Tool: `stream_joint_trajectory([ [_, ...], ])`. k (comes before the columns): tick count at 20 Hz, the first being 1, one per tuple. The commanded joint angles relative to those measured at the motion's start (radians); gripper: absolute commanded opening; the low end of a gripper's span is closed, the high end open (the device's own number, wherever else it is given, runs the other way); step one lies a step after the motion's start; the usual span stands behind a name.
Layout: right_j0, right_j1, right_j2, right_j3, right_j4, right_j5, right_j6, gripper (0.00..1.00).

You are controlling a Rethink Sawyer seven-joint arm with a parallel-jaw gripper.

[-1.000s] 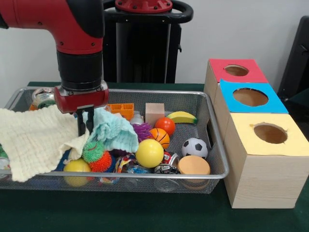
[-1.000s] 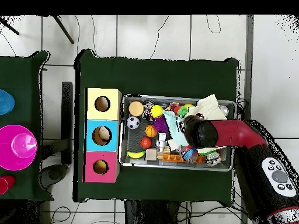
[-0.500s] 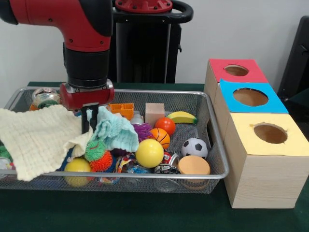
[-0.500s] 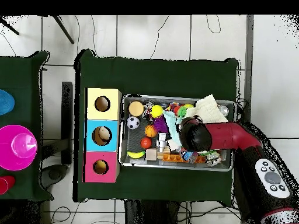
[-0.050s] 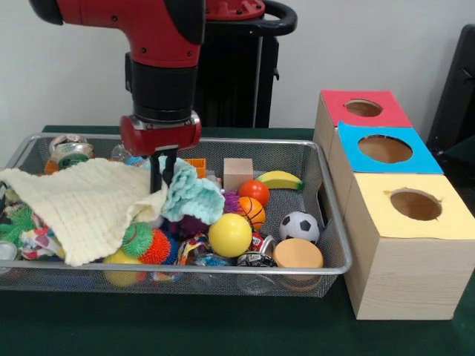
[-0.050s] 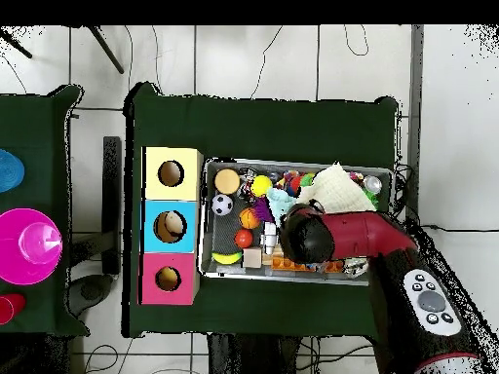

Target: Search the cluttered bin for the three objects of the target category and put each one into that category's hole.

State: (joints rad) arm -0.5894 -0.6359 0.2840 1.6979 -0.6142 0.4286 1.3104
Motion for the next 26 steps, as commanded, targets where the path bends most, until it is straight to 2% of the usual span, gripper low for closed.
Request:
stream_joint_trajectory([
  [1,0.052,0.015,-0.055,0.140,0.062,-0.027,0.264,0.00],
  [14,0.137,0.019,-0.122,0.172,0.145,-0.094,0.280,0.00],
  [26,0.235,0.005,-0.183,0.175,0.252,-0.116,0.299,0.00],
])
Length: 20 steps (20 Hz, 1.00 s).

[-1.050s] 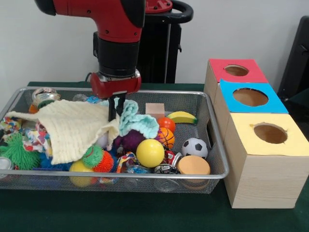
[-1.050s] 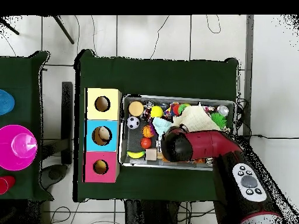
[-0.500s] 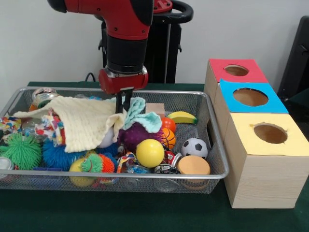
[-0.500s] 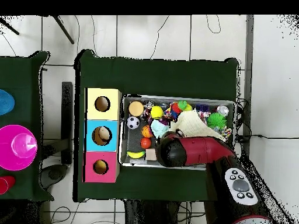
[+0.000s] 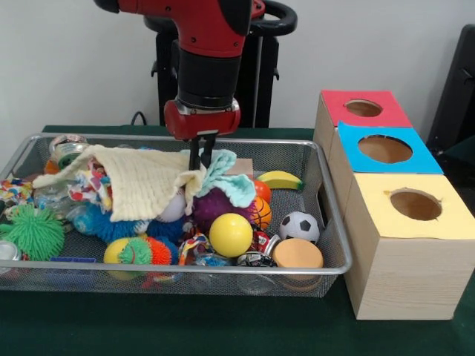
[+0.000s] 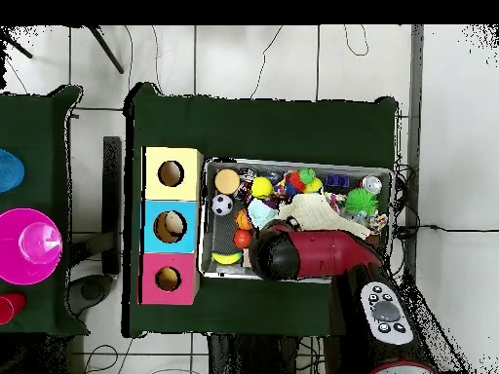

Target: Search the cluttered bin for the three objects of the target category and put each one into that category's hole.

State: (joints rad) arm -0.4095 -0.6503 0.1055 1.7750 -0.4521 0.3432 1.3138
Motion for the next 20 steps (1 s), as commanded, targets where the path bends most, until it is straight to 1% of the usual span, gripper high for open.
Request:
stream_joint_trajectory([
  [1,0.061,0.017,-0.005,0.093,0.101,-0.029,0.293,0.00],
  [4,0.070,0.016,0.000,0.083,0.133,-0.021,0.283,0.00],
  [7,0.094,0.002,-0.011,0.069,0.159,0.008,0.278,0.00],
  [11,0.116,-0.016,-0.021,0.074,0.198,0.025,0.276,0.00],
  [20,0.151,-0.033,-0.042,0.081,0.260,0.033,0.258,0.00],
])
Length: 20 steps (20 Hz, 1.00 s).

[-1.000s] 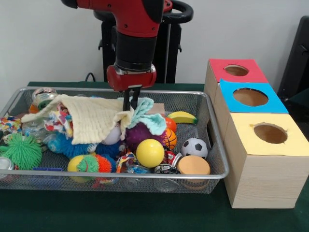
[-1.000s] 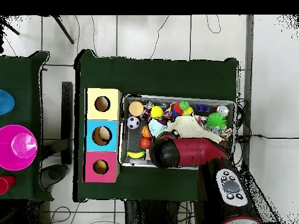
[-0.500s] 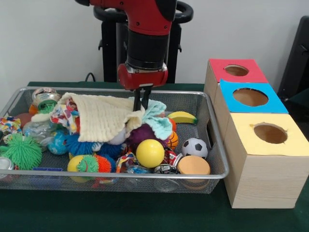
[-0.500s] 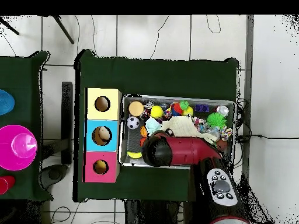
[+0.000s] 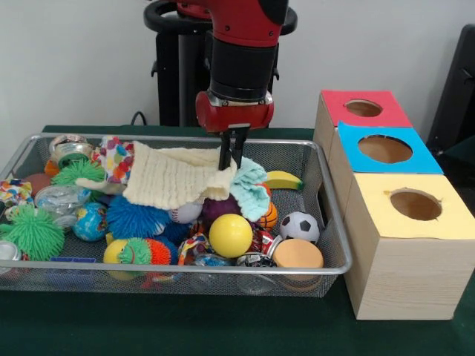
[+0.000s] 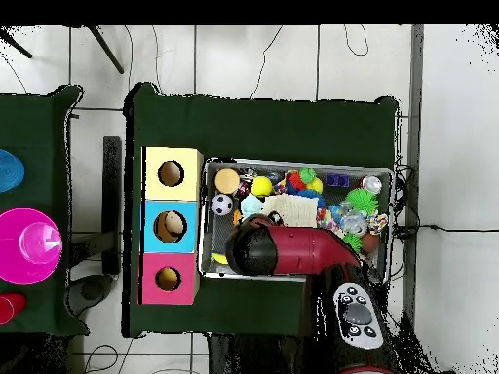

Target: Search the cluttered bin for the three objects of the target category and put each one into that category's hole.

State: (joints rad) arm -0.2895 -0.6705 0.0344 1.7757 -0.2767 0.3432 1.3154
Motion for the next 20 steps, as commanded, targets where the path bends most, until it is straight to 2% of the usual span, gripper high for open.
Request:
stream_joint_trajectory([
  [1,0.036,-0.015,0.028,0.081,0.091,0.033,0.256,0.00],
  [10,0.057,-0.024,0.018,0.077,0.128,0.046,0.238,0.00],
  [20,0.050,-0.031,0.024,0.064,0.154,0.072,0.207,0.00],
])
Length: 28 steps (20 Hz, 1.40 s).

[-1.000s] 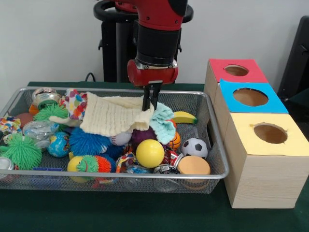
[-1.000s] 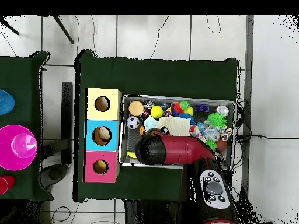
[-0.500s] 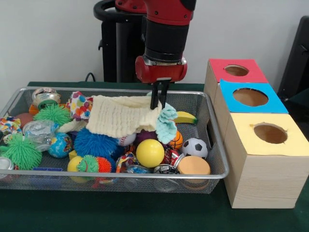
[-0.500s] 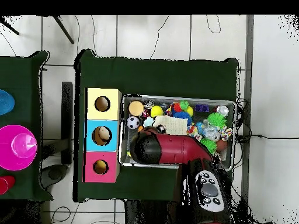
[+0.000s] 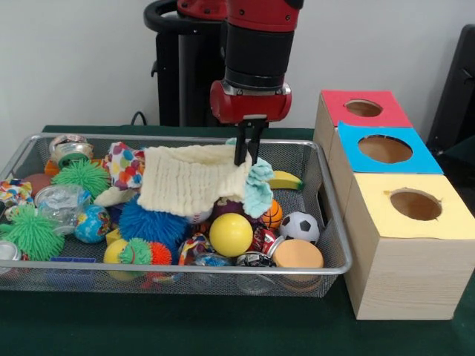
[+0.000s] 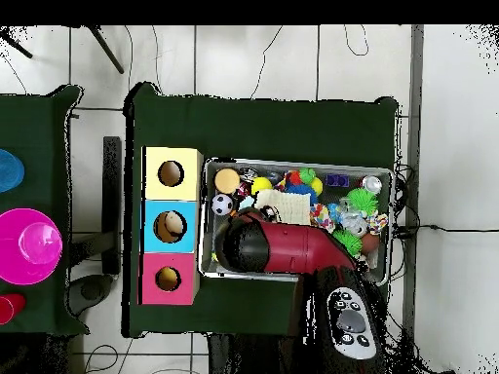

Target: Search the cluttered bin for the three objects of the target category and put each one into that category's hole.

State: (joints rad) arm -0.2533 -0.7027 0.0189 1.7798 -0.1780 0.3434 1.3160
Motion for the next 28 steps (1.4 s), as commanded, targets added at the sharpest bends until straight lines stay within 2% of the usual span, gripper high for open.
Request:
stream_joint_trajectory([
  [1,0.016,0.000,0.040,0.060,0.059,0.072,0.207,0.00],
  [10,0.044,0.014,0.029,0.041,0.075,0.063,0.220,0.00],
  [17,0.045,0.014,0.033,0.018,0.096,0.094,0.204,0.00],
  [28,0.039,0.022,0.038,0.015,0.107,0.091,0.187,0.00],
])
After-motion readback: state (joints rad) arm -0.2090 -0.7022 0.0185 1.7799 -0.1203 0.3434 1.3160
